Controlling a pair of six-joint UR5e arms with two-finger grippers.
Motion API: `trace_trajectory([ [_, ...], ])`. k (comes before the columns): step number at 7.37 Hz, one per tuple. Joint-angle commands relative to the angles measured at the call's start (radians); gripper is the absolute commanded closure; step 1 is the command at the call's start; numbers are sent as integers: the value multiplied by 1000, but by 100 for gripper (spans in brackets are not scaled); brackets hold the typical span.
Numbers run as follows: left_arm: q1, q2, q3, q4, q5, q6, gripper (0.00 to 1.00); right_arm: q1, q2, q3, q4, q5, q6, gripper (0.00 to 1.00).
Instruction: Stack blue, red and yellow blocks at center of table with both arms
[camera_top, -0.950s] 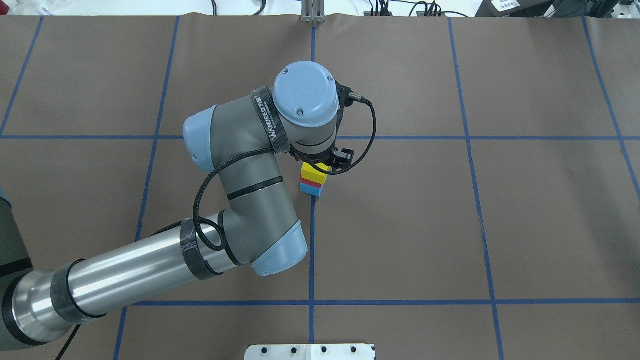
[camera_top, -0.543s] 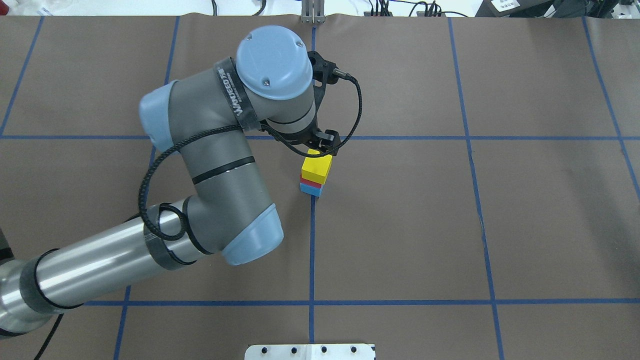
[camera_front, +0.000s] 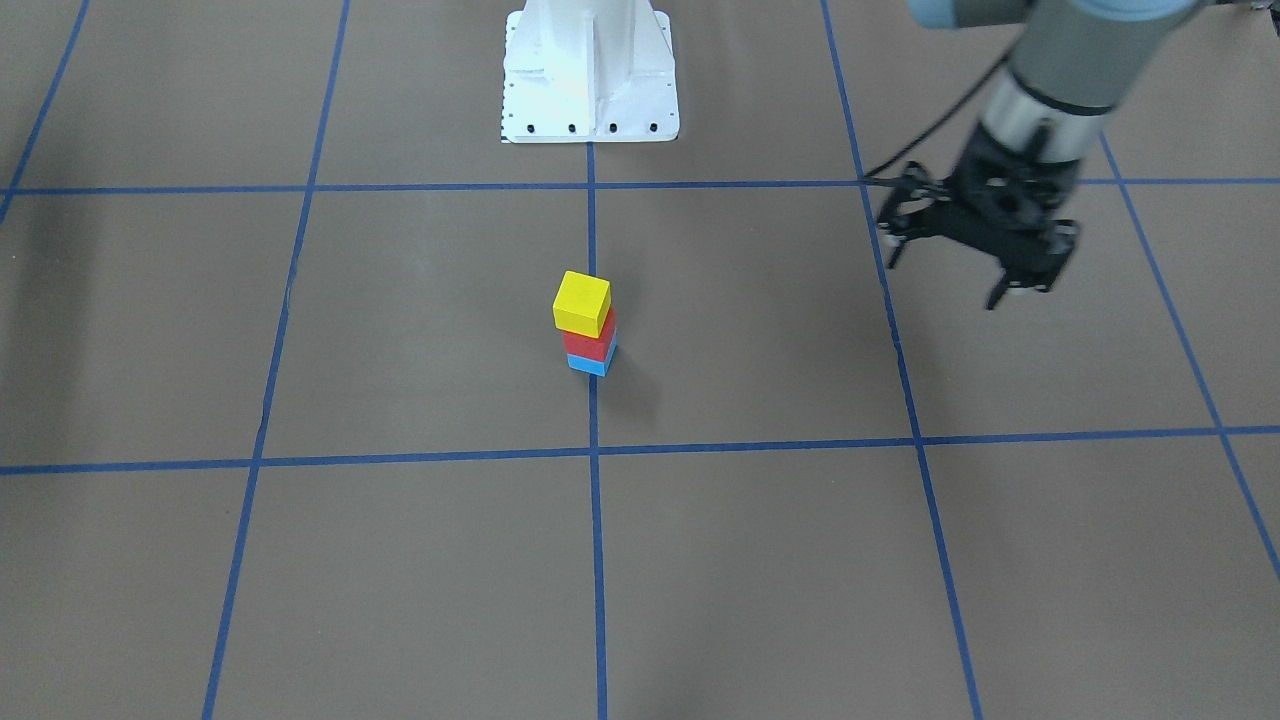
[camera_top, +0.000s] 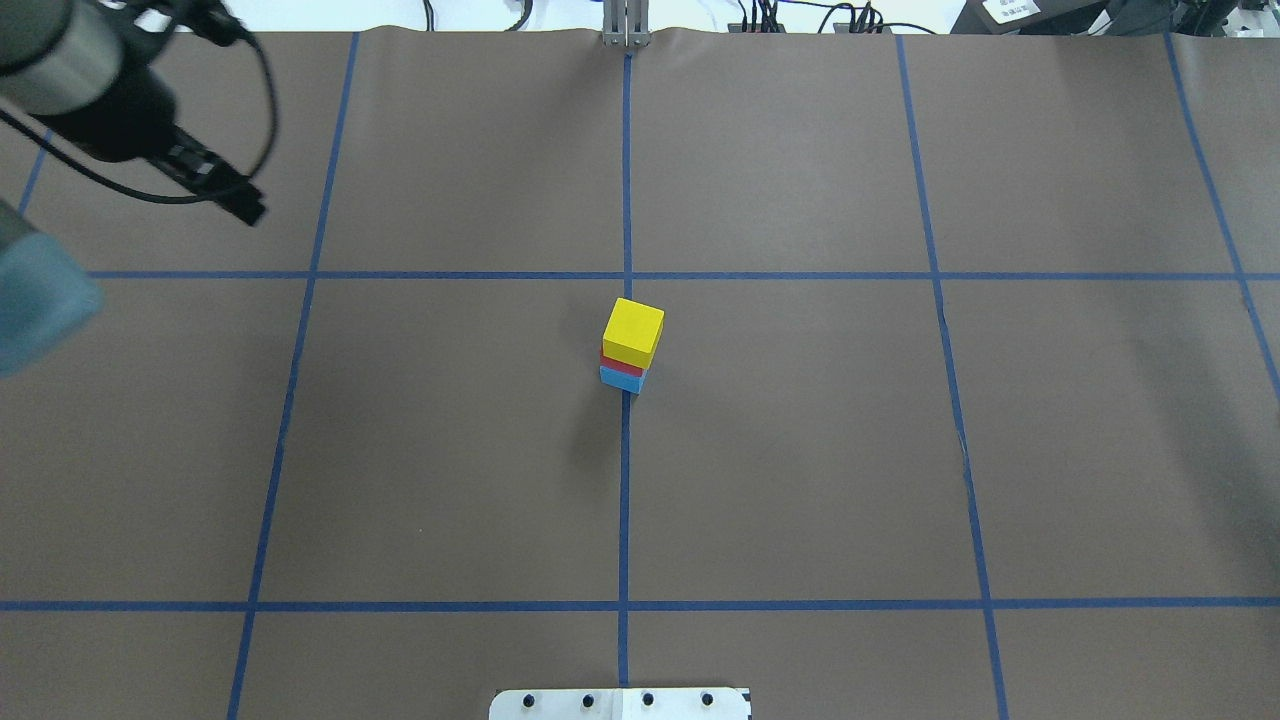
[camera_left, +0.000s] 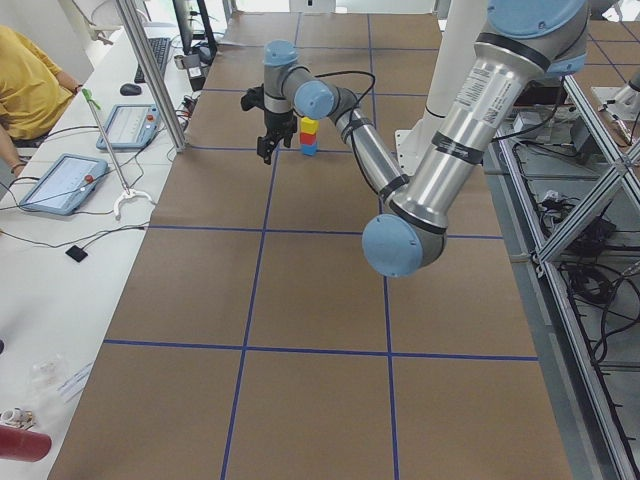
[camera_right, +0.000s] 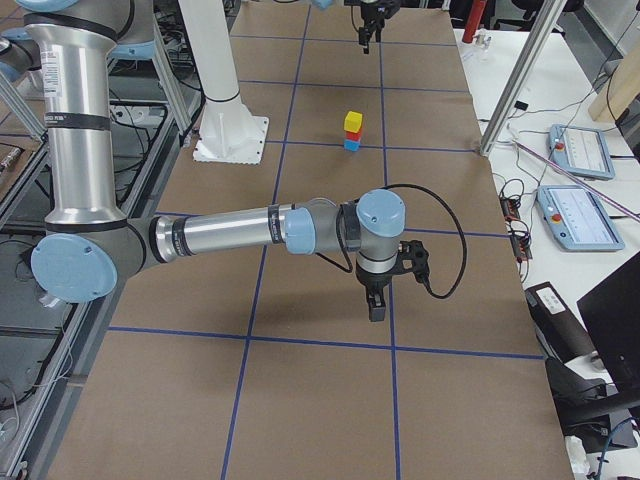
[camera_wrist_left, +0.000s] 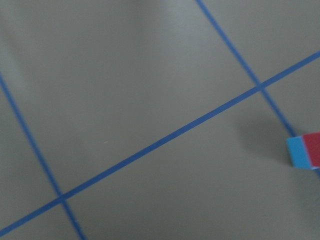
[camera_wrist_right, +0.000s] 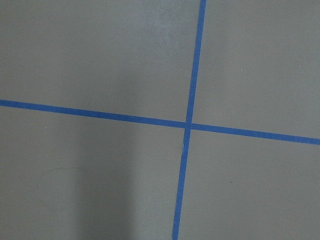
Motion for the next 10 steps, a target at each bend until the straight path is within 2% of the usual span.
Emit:
trace_trajectory([
  [1,-219,305,10,-8,-73,229,0,0,-5,1,0,0,-1,0],
  [2,-280,333,110,-28,-70,228,0,0,-10,1,0,-1,-3,0],
  [3,-329,345,157,-37,-70,226,0,0,-11,1,0,-3,-5,0],
  [4,-398,386,162,-42,-75,235,0,0,-13,1,0,-3,-5,0],
  [6,-503,506,110,-79,-81,240,0,0,-14,1,2,-3,-5,0],
  [9,-511,554,87,-85,-95,228,0,0,-19,3,2,-6,-5,0],
  [10,-512,558,41,-83,-89,226,0,0,-19,1,2,-7,-5,0],
])
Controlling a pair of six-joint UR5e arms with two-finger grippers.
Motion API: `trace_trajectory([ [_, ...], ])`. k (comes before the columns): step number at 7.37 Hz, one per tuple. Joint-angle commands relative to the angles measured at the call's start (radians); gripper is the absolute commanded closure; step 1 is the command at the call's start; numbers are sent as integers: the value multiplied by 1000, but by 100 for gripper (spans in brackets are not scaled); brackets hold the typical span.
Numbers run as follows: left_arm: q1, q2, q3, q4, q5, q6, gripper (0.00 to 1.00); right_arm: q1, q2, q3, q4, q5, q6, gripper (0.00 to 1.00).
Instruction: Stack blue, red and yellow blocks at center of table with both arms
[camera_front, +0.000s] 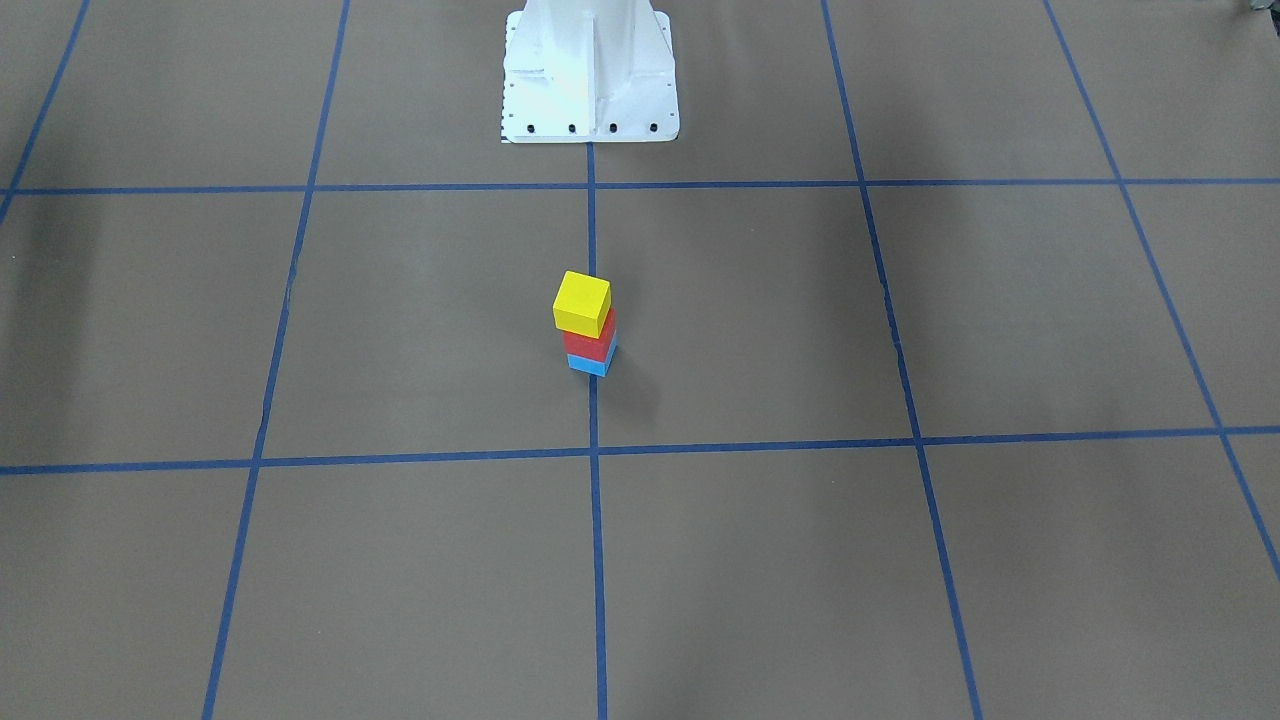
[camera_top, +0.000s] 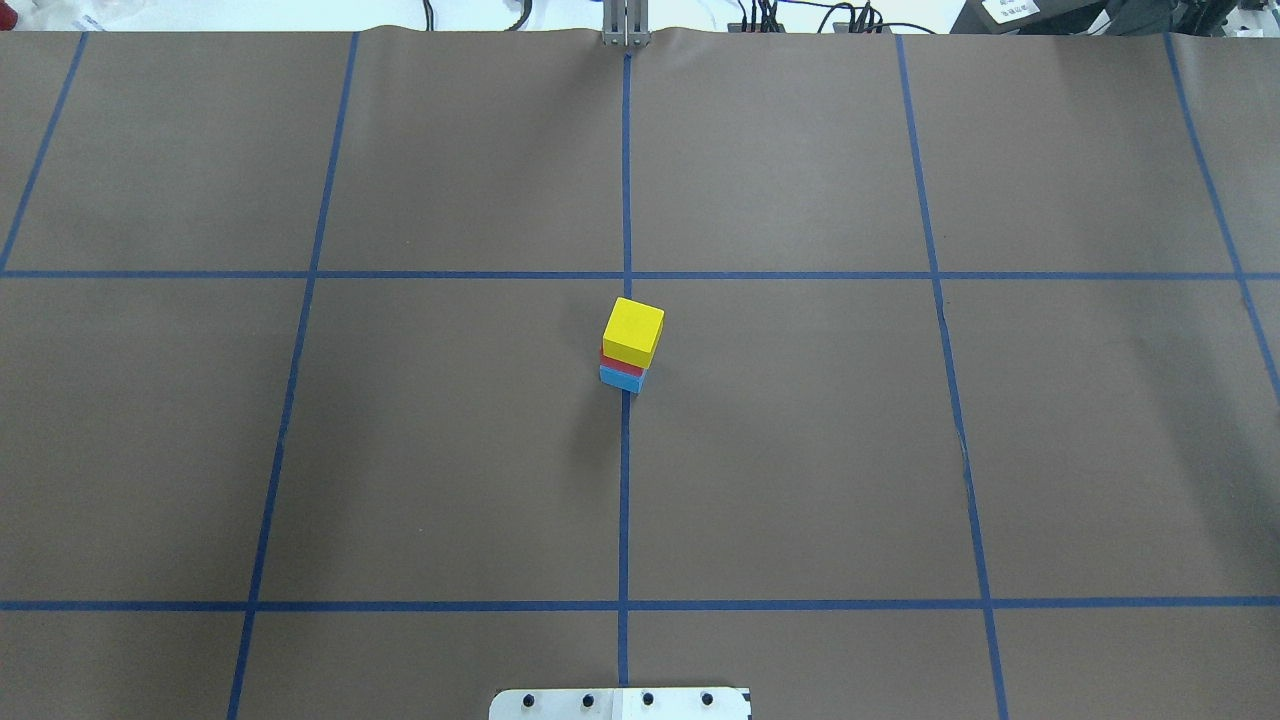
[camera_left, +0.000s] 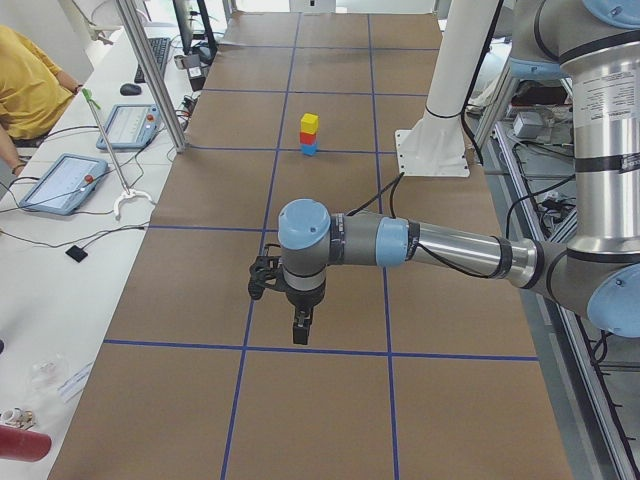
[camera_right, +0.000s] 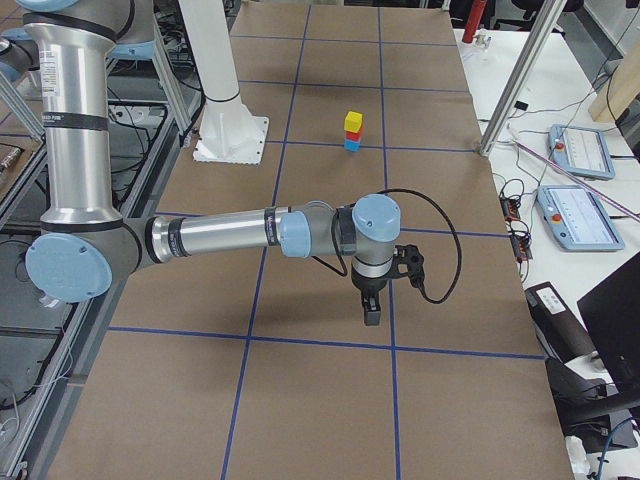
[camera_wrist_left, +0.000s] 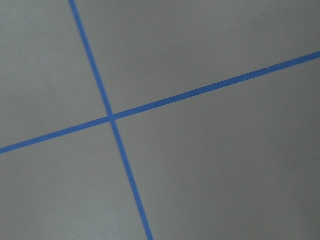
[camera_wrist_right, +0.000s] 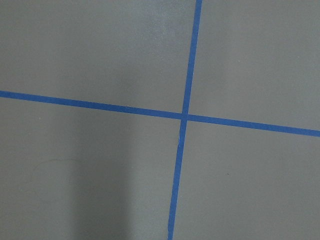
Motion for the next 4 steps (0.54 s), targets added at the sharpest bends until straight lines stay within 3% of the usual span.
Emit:
trace_trajectory([
  [1,-2,6,-35,1,6,1,0,0,-1,-1,0,-1,0,0],
  [4,2,5,-31,3,7,4,0,0,-7,-3,-2,-1,0,0],
])
